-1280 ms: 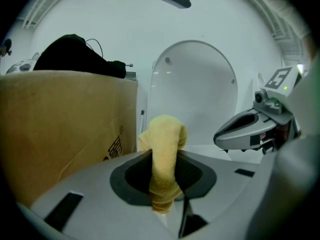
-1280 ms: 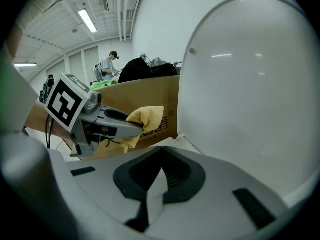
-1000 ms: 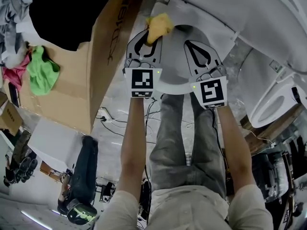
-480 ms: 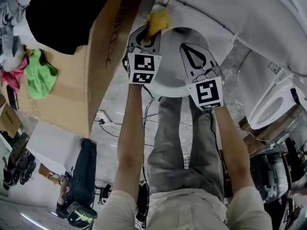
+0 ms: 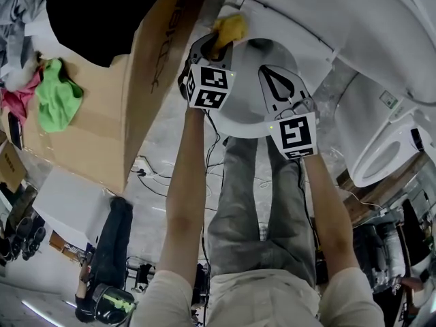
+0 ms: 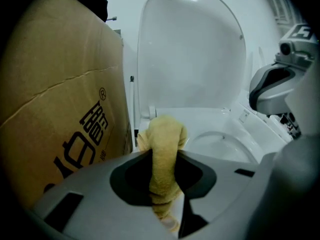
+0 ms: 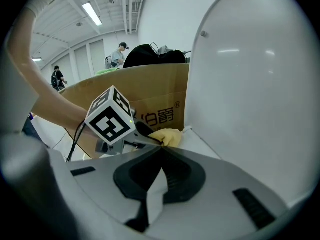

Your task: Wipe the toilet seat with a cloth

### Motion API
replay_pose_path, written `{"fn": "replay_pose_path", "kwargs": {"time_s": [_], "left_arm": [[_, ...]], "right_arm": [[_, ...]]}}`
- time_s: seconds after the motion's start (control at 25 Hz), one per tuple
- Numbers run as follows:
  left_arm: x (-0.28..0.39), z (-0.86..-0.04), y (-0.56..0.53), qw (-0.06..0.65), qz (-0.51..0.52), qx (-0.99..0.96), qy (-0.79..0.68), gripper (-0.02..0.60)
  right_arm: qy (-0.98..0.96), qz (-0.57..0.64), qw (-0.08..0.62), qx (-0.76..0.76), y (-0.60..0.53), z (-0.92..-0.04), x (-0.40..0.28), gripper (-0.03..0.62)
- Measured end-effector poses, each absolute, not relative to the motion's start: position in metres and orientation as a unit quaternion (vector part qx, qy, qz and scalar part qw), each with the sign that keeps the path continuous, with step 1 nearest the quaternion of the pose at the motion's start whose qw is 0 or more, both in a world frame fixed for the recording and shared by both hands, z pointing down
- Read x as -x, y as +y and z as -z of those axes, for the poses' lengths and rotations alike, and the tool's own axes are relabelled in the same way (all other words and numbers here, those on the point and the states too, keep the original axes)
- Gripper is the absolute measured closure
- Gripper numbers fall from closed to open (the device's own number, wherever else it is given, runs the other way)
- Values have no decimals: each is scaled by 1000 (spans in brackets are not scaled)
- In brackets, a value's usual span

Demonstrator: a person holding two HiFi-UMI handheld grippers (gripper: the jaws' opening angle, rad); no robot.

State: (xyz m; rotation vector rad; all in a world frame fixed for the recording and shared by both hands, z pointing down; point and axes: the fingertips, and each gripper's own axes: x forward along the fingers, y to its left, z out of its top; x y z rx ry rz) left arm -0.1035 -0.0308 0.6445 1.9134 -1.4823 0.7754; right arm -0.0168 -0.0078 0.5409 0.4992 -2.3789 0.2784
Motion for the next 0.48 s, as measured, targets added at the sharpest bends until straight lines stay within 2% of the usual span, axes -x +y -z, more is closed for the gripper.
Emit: {"fn": "replay_pose_path", "kwargs": {"time_s": [0.48], "left_arm": [[109, -647, -5, 304, -292, -710, -564, 465]], "right_arm": [[-915, -103, 343, -183, 5, -538, 17, 586]]}}
